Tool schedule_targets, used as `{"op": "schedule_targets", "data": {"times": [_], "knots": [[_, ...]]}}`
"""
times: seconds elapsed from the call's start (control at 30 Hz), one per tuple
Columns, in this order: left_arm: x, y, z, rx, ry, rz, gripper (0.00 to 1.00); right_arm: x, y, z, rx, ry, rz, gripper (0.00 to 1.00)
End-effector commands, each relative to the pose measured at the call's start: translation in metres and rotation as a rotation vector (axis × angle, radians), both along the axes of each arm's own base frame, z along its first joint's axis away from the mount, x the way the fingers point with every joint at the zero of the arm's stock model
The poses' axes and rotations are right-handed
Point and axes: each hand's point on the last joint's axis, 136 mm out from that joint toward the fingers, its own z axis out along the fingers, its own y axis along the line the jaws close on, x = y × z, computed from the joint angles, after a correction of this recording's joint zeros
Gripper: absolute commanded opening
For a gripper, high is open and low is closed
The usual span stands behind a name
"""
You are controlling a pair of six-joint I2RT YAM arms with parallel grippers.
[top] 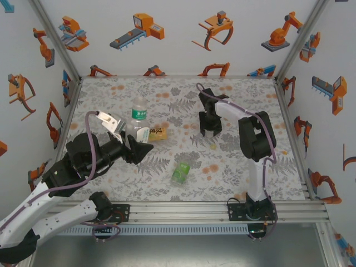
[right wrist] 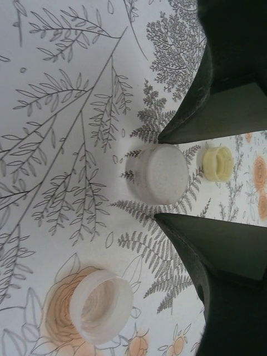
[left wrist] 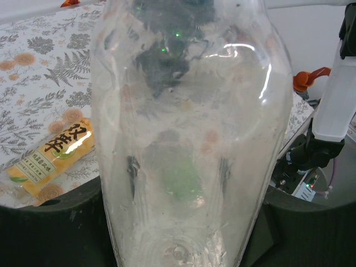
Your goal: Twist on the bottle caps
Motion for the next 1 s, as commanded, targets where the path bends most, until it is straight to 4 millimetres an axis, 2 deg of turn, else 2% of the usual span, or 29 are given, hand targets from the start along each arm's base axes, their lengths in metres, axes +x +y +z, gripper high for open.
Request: {"op": "schedule_targets", "data": {"times": [0.0,0.27,0.53,0.97], "knots": [[0.0,-0.001,0.012,-0.045,-0.017,-0.003,0.0,-0.01,-0.002,0.013,-0.014,0.008,-0.004,0.5],[0.0,-0.001,0.013,-0.044,-0.02,-0.006,0.0,-0.005,-0.005,0.007,-0.044,-0.008,0.015,0.47],[0.0,0.0,0.014,-0.045,-0.022,-0.004,0.0,0.002,-0.001,0.002,-0.037,-0.021,0.034,0.48],[0.0,0.0,0.013,-0.04,-0.019,0.0,0.0,0.001,0.004,-0.003,-0.006,-0.022,0.056,0.47]]}}
